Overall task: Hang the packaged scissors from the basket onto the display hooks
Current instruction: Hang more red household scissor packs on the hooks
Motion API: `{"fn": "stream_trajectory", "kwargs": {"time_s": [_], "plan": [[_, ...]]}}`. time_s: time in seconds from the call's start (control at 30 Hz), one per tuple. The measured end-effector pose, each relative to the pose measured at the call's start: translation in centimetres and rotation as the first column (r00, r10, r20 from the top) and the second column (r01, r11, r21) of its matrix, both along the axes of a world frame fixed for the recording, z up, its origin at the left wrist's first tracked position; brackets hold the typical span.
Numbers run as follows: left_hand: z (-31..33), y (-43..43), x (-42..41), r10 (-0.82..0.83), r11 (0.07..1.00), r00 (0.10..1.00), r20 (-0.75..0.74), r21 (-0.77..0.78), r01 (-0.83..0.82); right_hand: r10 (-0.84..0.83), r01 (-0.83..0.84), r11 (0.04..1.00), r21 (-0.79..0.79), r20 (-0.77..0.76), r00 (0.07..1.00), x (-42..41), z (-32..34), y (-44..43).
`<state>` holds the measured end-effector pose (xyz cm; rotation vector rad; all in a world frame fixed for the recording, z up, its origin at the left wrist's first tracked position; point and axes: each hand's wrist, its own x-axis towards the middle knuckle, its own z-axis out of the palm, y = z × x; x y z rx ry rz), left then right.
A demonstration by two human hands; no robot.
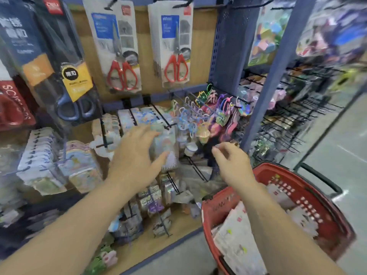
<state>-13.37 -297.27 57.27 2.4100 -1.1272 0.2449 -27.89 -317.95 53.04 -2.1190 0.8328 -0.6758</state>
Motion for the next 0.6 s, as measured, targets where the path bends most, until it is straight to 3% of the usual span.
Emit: {"fn": "stream_trajectory", "kwargs": {"time_s": [0.1, 0.27, 0.47, 0.6], "plan": [[-3.5, -1.3, -3.4, -0.105, 0.993, 0.994, -0.017, 0.046, 0.105, -0.082, 0.102, 0.993, 0.061, -0.272, 0.959, -7.4, -4.3, -1.7], [-11.0, -5.2, -9.0, -0.289, 0.888, 0.951, -0.107, 0.341, 0.308, -0.117, 0.267, 0.946, 0.186, -0.572, 0.812, -17.8, -10.9, -5.6], [-19.2, -10.6, -14.5, -0.255, 0.781, 0.918, -0.303, 0.496, 0.380, -0.103, 0.309, 0.933, 0.184, -0.686, 0.720, -25.0, -15.6, -11.4], [-23.1, -16.1, -17.6, -0.140, 0.748, 0.910, -0.390, 0.561, 0.355, -0.008, 0.227, 0.947, 0.228, -0.689, 0.724, -26.6, -18.2, -17.4]]}}
